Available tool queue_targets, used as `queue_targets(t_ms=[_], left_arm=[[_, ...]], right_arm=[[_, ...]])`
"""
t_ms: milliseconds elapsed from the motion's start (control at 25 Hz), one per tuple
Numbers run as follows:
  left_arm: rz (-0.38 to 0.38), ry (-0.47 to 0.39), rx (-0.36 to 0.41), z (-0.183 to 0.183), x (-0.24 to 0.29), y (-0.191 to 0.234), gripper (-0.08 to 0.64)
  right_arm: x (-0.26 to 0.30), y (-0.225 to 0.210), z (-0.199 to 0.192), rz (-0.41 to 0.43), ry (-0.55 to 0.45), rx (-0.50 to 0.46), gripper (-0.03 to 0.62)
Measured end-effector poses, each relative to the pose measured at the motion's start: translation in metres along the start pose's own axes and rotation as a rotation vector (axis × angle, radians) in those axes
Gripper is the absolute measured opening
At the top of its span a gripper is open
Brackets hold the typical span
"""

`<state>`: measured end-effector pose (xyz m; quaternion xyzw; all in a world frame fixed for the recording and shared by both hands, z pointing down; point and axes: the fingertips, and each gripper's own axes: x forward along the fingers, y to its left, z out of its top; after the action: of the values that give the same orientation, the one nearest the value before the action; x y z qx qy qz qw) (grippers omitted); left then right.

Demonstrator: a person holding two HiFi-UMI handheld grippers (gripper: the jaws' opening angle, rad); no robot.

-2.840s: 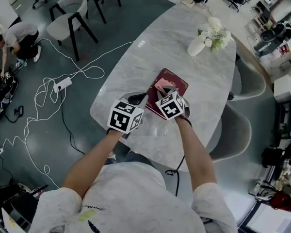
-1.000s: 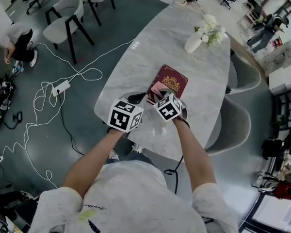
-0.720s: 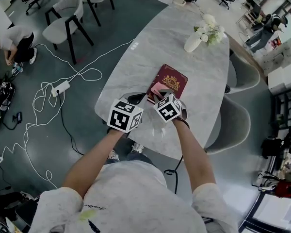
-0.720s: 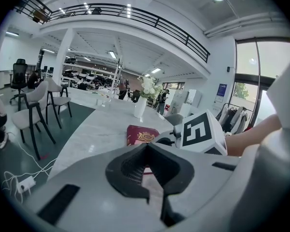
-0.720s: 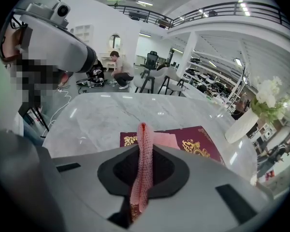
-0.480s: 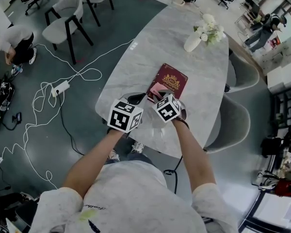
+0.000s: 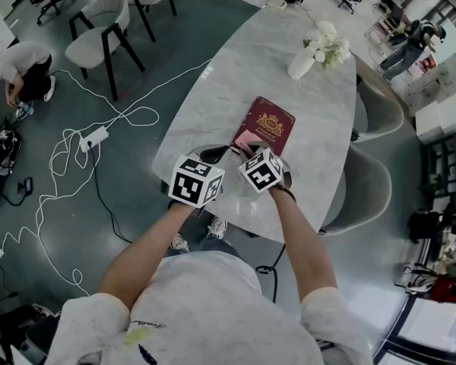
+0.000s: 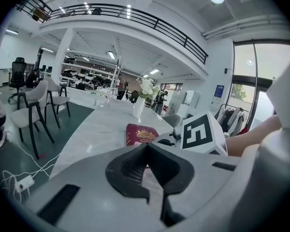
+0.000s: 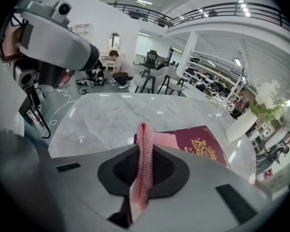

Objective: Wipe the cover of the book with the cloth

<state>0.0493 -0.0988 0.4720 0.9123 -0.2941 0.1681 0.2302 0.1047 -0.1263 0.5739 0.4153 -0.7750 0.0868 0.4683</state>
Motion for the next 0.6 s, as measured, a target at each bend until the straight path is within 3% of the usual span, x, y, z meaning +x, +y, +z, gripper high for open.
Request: queue_targets(t_ms=[600], left_arm=[[-0.082, 0.015, 0.042, -0.004, -0.016, 0.011, 0.006]], right_arm=[[-0.003, 0.015, 0.004, -0.057, 0.037, 0.057, 0.020]])
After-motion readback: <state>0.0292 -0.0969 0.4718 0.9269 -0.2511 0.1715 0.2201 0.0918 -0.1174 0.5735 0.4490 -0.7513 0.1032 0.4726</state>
